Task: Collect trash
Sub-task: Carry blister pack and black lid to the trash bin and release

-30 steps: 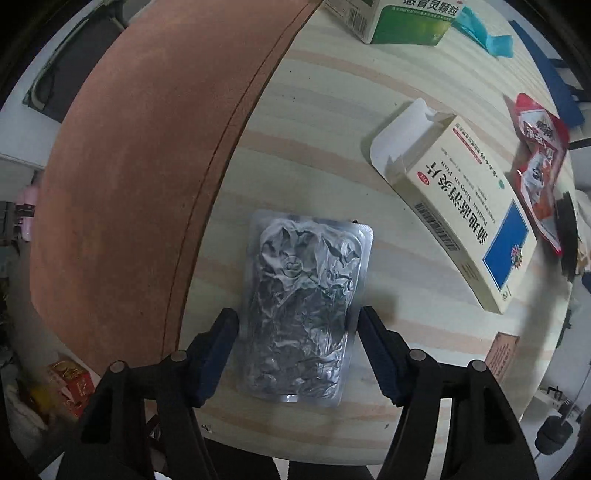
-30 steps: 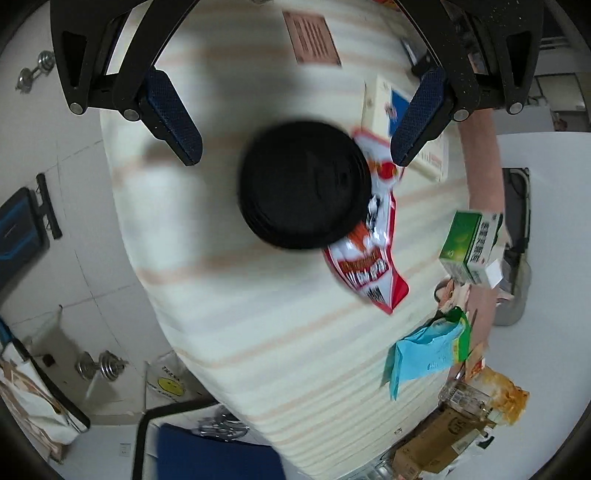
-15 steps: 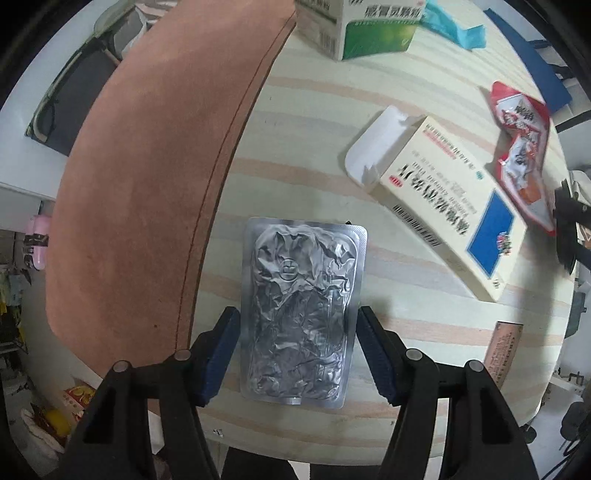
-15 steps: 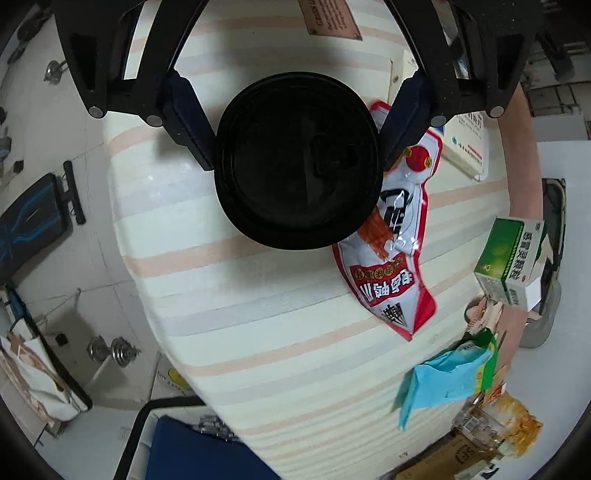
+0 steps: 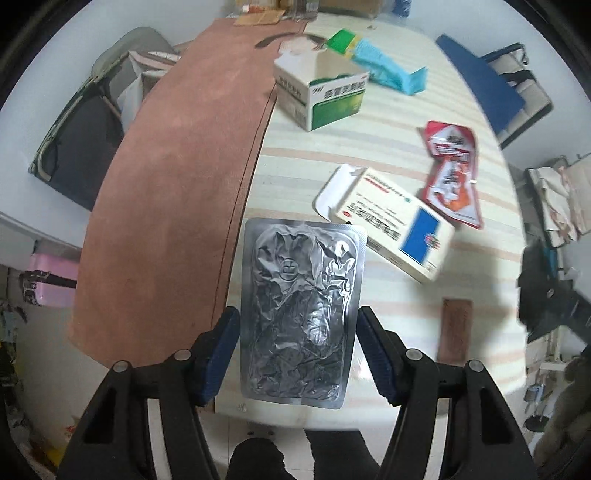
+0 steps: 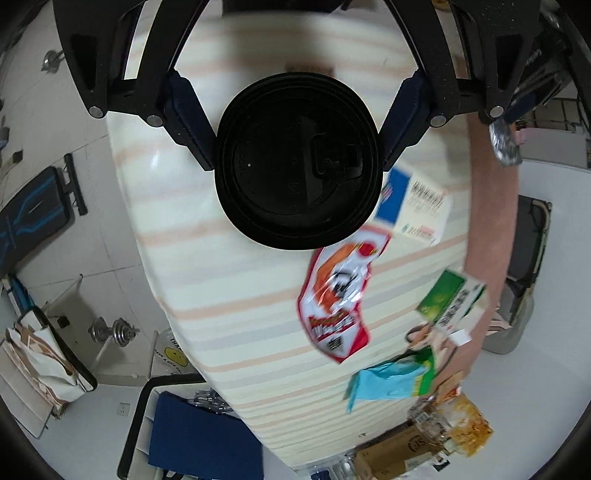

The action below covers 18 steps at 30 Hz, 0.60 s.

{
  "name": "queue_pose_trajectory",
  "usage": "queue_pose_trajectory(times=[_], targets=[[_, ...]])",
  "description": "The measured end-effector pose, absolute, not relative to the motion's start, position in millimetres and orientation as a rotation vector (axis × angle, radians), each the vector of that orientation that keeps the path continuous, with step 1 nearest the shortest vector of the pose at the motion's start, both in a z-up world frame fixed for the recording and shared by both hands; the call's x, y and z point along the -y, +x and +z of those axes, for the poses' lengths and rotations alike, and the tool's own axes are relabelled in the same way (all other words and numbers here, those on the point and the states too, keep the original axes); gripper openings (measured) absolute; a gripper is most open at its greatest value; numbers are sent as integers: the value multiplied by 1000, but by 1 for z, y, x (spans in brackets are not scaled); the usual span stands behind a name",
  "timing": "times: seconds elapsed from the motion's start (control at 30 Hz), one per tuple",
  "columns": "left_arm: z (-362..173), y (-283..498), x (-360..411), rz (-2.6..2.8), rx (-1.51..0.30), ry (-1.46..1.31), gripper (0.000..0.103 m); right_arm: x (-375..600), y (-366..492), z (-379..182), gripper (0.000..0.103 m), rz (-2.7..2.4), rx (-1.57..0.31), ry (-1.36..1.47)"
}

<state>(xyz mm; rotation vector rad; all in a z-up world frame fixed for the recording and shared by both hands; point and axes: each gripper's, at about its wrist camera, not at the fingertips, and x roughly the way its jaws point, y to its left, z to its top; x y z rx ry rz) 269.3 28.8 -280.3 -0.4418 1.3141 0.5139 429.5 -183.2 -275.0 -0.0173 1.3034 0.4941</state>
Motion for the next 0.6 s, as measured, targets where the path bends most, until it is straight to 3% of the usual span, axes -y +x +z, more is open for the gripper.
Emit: queue_pose_trajectory(times=[0.37, 0.6], targets=[[-262, 154, -2, 303, -1299, -473, 62, 224, 250, -257, 86, 461, -1298, 91], [-352, 70, 16, 239, -1493, -581, 62, 243, 143, -354, 86, 401, -1482, 139]])
